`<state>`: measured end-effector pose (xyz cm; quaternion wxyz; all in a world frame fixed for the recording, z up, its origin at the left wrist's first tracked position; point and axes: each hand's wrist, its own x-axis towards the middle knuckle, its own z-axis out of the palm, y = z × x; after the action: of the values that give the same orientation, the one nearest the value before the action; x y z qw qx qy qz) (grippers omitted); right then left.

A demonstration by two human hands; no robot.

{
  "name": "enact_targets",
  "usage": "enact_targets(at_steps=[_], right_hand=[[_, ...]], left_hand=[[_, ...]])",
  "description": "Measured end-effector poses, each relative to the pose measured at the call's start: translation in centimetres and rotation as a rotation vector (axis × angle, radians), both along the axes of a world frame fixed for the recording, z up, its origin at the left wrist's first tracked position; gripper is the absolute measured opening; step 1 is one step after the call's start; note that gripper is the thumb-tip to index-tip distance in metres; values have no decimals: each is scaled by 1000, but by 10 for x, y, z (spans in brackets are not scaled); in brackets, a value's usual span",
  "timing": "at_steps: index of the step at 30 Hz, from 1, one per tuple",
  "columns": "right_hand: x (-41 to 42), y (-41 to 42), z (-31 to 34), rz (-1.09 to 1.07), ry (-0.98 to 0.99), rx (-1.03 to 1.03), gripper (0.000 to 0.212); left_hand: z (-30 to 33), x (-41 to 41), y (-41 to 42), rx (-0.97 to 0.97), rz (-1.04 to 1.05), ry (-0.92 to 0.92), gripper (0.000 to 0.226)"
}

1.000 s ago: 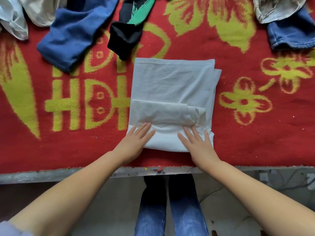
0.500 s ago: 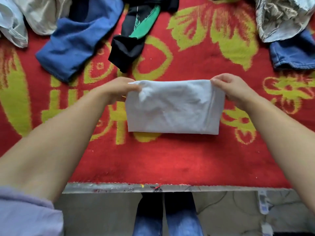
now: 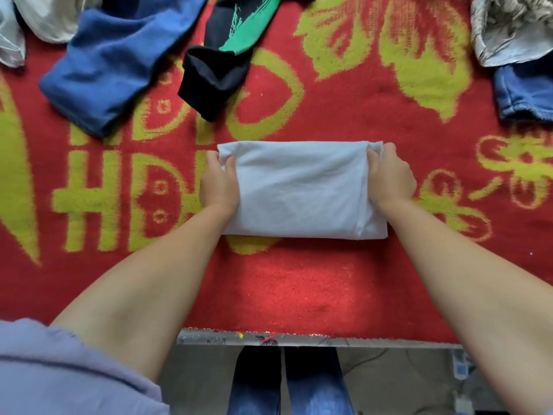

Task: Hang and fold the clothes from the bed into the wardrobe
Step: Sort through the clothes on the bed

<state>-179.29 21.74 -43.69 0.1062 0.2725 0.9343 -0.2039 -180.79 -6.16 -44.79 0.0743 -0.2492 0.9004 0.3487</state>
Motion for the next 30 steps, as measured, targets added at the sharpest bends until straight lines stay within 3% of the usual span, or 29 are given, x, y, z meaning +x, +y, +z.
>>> enact_targets(at_steps=[3, 4, 6, 8, 10, 13, 18, 24, 30], right_hand=[[6, 10, 12, -13, 123, -36, 42], [13, 11, 18, 104, 194, 10, 49], [34, 3, 27, 459, 287, 48, 64], [60, -17, 28, 823, 123, 47, 81], [76, -32, 17, 987, -120, 100, 93], [71, -37, 4, 944, -244, 203, 87], [46, -43, 26, 917, -338, 161, 73], [-8, -51, 122, 1034, -310, 121, 64], [-33, -124, 245, 1273, -173, 215, 66]], left_hand=[[18, 8, -7, -153, -32, 23, 42], [22, 16, -10, -238, -158, 83, 50], [27, 42, -10, -384, -611, 206, 67], [23, 68, -6, -464, -1066, 190, 83], [14, 82, 1, -536, -1259, -16, 91], [4, 81, 12, -552, -1158, -87, 84], [21, 64, 24, -565, -1112, -221, 64], [123, 30, 16, -514, -1012, -271, 68], [246, 40, -49, -684, -828, -167, 75]])
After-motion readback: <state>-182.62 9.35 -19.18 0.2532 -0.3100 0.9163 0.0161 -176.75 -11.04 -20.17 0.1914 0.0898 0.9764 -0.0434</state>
